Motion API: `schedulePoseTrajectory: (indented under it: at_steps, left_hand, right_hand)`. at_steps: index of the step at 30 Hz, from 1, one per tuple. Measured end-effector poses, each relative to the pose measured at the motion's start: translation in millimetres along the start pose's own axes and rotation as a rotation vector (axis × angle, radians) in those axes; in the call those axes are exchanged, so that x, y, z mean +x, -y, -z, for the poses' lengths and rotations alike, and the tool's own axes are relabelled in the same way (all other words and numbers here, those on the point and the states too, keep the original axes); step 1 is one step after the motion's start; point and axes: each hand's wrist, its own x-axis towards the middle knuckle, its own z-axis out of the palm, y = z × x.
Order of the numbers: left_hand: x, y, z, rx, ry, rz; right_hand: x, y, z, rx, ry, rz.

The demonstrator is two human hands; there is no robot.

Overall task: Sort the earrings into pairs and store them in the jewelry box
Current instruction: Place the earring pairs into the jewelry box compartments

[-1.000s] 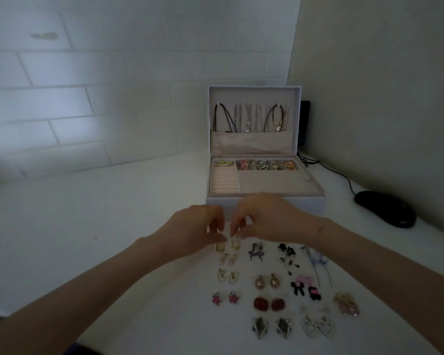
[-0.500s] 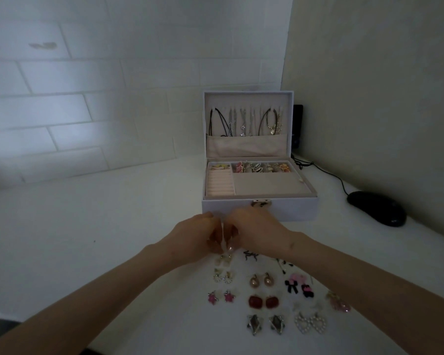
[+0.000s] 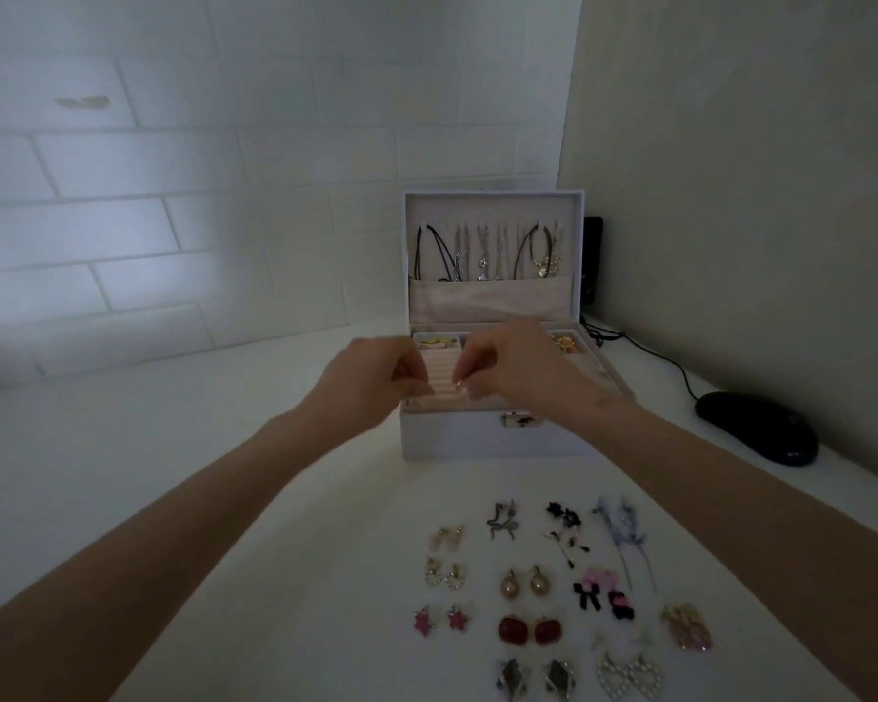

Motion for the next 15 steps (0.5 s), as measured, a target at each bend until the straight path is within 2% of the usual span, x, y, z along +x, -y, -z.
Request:
schedulePoseTrajectory:
  at_steps: [6,15]
  left_hand:
    - [72.3,14.5,-16.1,0.177,-0.063,0.050]
    - [94.2,25.9,-36.0,0.433,-0.102,-0.081]
  right_hand:
    - [60.1,-26.6,-1.4,-0.109,-0.207,-0.063]
    - [92.1,-44.3,-26.4,-0.214,-0.195,-0.035]
